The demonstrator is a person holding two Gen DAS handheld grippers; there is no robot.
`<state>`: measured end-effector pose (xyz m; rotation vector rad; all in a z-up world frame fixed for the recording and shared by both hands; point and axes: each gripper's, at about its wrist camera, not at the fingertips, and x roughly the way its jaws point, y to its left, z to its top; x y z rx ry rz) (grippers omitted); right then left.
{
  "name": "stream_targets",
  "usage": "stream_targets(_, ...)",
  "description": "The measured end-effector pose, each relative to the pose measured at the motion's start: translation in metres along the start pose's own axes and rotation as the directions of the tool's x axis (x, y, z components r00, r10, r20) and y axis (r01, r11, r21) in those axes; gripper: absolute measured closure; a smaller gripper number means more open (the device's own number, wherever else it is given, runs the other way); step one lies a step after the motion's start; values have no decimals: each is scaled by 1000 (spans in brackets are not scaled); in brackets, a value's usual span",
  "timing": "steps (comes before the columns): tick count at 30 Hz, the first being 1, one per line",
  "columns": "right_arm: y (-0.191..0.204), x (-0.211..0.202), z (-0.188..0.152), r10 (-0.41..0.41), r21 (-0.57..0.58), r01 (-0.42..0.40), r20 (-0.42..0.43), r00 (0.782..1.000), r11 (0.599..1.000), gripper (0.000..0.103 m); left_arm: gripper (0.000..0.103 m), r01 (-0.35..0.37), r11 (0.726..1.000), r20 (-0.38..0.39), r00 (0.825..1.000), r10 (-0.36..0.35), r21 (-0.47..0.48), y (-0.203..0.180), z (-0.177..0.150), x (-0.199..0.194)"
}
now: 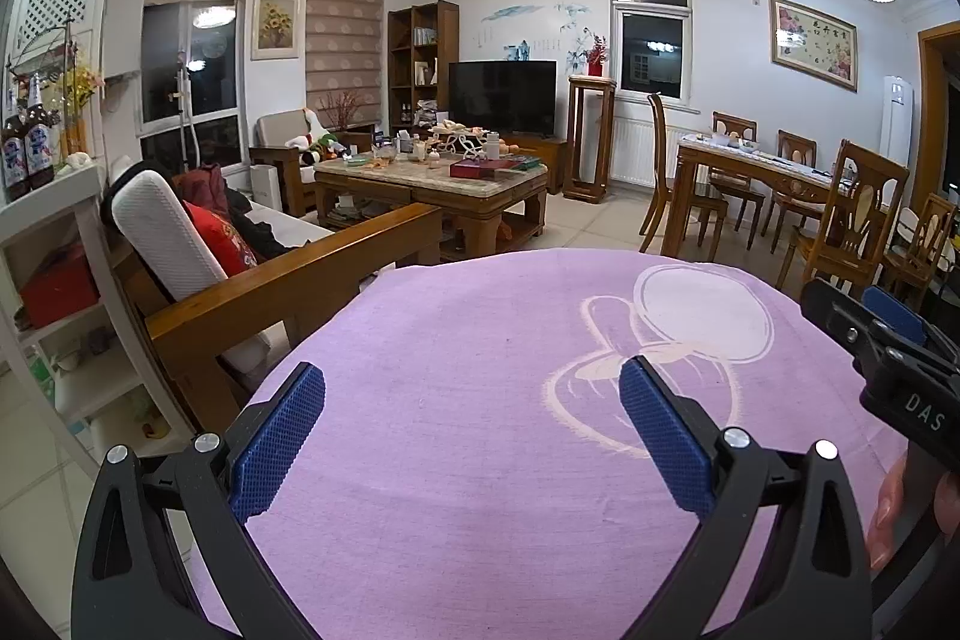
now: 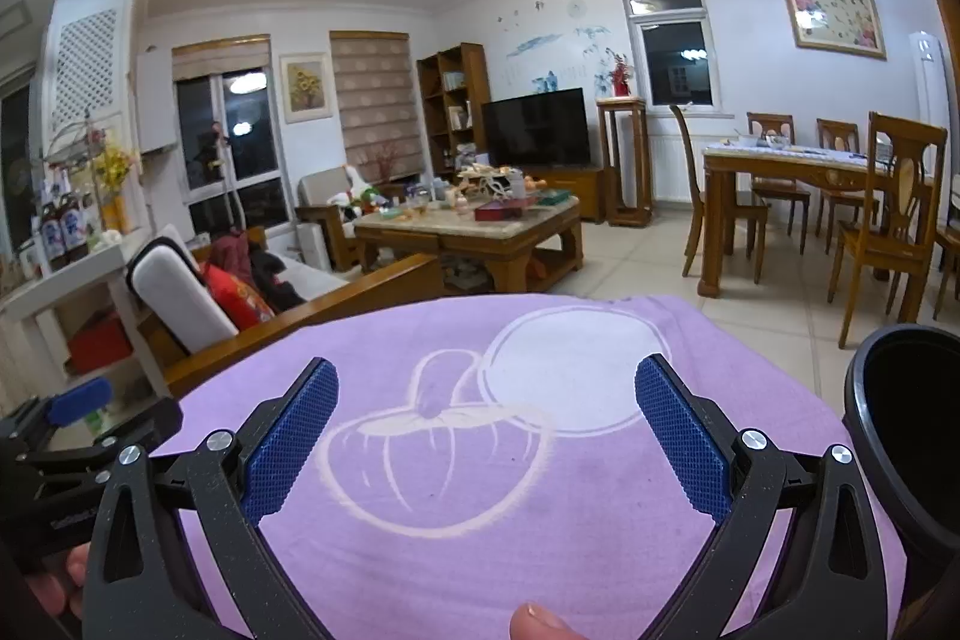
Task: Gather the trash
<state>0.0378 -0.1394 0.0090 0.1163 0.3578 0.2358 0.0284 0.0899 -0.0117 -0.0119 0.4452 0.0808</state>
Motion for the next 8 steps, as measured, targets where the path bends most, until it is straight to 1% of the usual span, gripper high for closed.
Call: stream_targets(8,-7,2,-5,-7,1,8,-9,1000,1000,5,5,-6,1000,2,1000,6,0,1,1,0)
